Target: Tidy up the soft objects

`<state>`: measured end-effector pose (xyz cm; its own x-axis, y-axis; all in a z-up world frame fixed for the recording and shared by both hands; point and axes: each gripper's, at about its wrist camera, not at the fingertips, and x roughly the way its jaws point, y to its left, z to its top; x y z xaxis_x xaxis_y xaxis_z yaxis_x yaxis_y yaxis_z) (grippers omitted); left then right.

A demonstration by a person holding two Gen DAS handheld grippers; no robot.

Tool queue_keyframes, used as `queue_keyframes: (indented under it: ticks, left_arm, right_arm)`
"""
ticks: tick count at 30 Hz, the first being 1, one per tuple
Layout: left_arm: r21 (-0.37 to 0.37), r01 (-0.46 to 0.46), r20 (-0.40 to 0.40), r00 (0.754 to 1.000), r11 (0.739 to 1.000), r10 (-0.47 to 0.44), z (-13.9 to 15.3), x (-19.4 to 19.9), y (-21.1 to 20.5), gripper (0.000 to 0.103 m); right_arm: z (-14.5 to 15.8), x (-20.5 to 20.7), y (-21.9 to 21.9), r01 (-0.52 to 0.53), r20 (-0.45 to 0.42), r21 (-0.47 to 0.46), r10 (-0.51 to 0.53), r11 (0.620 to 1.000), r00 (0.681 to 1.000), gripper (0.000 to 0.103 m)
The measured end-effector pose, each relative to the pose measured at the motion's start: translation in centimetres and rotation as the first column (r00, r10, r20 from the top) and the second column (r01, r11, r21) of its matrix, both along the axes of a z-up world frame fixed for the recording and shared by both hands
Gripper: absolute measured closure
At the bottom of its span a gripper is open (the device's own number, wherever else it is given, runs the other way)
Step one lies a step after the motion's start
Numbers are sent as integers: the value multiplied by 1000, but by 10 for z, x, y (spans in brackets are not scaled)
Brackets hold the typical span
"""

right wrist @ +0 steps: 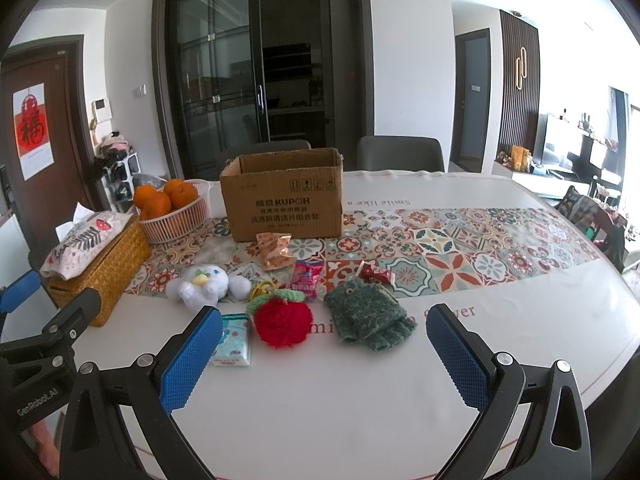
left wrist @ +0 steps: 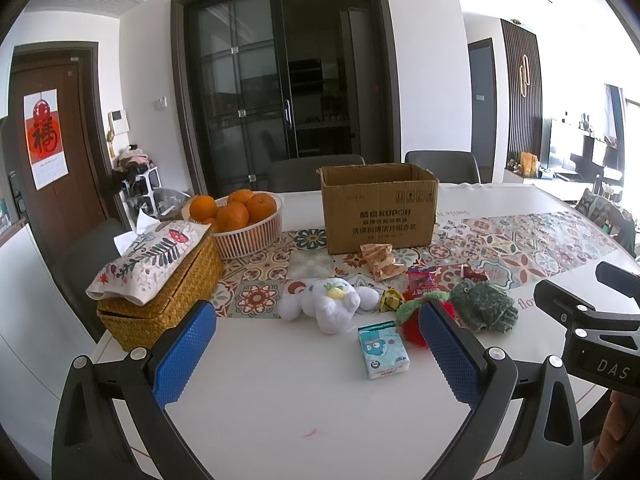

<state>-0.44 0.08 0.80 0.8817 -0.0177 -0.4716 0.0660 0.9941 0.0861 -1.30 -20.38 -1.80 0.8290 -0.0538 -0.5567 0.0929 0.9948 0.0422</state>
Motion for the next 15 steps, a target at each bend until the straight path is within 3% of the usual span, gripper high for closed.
queue_keyframes:
  ticks: [9,15]
  left_arm:
    - [6,5,-17,1000,1000,-5,-7,-3,-3,0]
    - [-23,21,-85,996,1000,-23,-23,11,-8,0]
  right_arm:
    - [-7,1,0,3,-21,-7,-3,1000,1000,0]
    - [-19,15,-14,16,-50,-5,-16,1000,999,0]
